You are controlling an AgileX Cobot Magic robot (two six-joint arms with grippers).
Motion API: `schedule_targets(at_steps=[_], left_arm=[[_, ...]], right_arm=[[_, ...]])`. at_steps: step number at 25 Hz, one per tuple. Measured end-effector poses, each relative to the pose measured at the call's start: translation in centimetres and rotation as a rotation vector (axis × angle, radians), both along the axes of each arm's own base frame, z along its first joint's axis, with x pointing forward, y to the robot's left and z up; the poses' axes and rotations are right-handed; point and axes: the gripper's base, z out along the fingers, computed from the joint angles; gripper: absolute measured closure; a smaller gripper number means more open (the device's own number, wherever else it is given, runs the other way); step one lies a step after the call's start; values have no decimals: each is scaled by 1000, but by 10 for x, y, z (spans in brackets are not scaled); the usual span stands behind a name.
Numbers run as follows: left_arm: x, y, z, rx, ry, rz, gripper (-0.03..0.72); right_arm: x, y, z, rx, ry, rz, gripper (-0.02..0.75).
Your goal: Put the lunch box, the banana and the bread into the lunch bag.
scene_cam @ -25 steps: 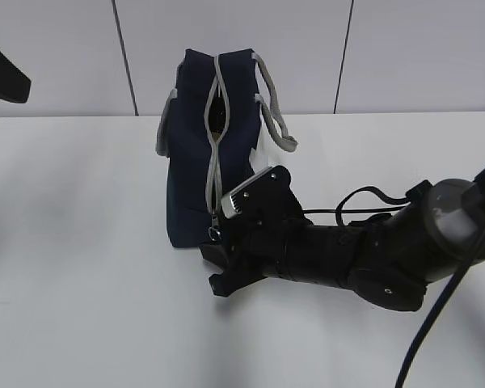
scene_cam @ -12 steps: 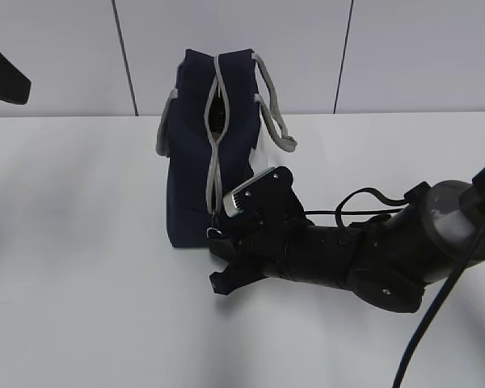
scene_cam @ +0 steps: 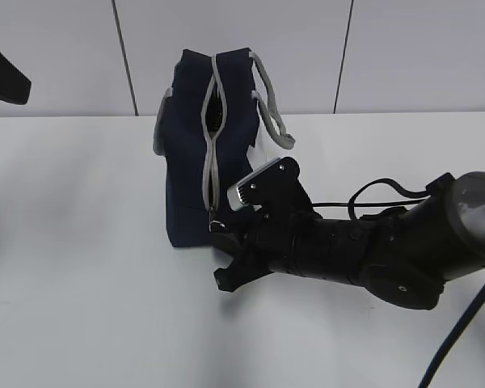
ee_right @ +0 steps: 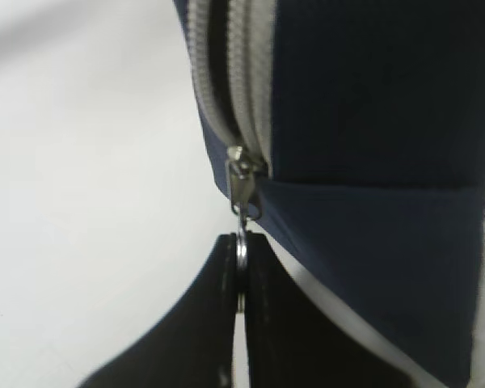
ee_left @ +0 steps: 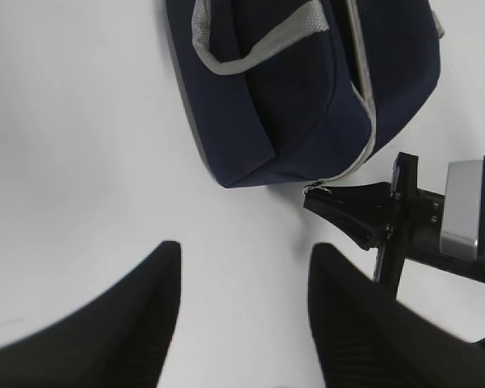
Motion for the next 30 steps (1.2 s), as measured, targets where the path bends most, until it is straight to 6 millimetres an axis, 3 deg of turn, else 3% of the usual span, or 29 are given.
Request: schedule_targets(at_steps=[7, 17, 30], left_arm=[[0, 0, 0, 0, 0, 0, 319], [0, 0, 0, 0, 0, 0, 319], [0, 0, 0, 0, 3, -1, 319]], right_arm=[[-2, -1, 3, -26, -3, 16, 754], [-9, -3, 39, -80, -83, 92, 754], [-16, -8, 70, -83, -130, 91, 754]])
